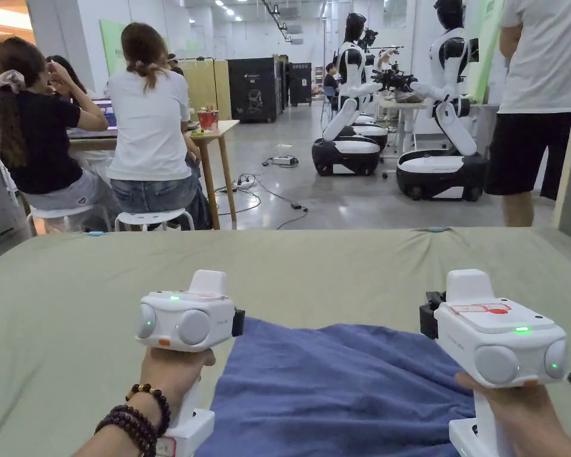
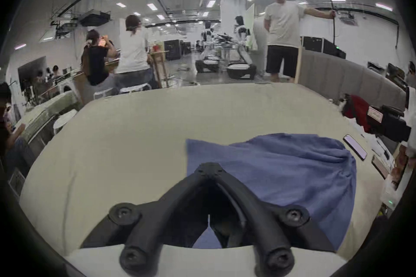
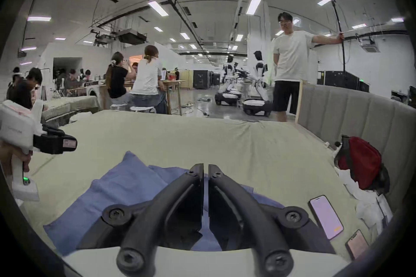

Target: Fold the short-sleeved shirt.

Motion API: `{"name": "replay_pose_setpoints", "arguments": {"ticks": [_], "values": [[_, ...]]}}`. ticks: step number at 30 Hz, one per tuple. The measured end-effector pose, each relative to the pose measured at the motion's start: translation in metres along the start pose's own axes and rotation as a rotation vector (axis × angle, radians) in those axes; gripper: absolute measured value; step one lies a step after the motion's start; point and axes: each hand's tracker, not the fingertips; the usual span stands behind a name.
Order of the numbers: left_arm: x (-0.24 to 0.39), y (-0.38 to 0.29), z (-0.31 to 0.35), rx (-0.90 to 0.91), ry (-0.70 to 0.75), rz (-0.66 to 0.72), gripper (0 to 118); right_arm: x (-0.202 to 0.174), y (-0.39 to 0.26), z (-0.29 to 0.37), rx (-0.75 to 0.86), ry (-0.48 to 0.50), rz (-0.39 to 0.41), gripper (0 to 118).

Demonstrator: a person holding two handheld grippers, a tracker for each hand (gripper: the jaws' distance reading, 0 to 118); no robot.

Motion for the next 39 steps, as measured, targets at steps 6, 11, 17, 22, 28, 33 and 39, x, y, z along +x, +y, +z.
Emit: {"name": "replay_pose_setpoints", "arguments": {"ticks": [6, 11, 17, 22, 28, 33, 39], "values": [[-0.002, 0.009, -0.054, -0.021, 0.009, 0.022, 0, 0.011, -0.001, -0.010, -0.004, -0.025, -0.022, 0], [0.002, 0.013, -0.140, -0.118, 0.020, 0.016, 75, 0.033, -0.008, -0.025, -0.015, -0.027, -0.042, 0], [0.008, 0.010, -0.223, -0.213, 0.059, -0.029, 103, 0.044, -0.028, -0.027, -0.013, -0.006, 0.014, 0], [0.015, -0.016, -0.254, -0.356, 0.050, 0.014, 100, 0.055, -0.046, -0.036, -0.028, 0.027, 0.015, 0], [0.026, -0.004, -0.217, -0.257, -0.016, 0.003, 16, 0.053, -0.043, -0.034, -0.058, 0.012, 0.024, 0], [0.030, 0.014, -0.163, -0.235, -0.012, -0.032, 0, 0.061, -0.028, -0.017, -0.075, -0.012, 0.011, 0], [0.017, 0.029, -0.114, -0.152, -0.016, -0.011, 0, 0.109, -0.019, 0.021, -0.136, -0.078, -0.029, 0]]}}
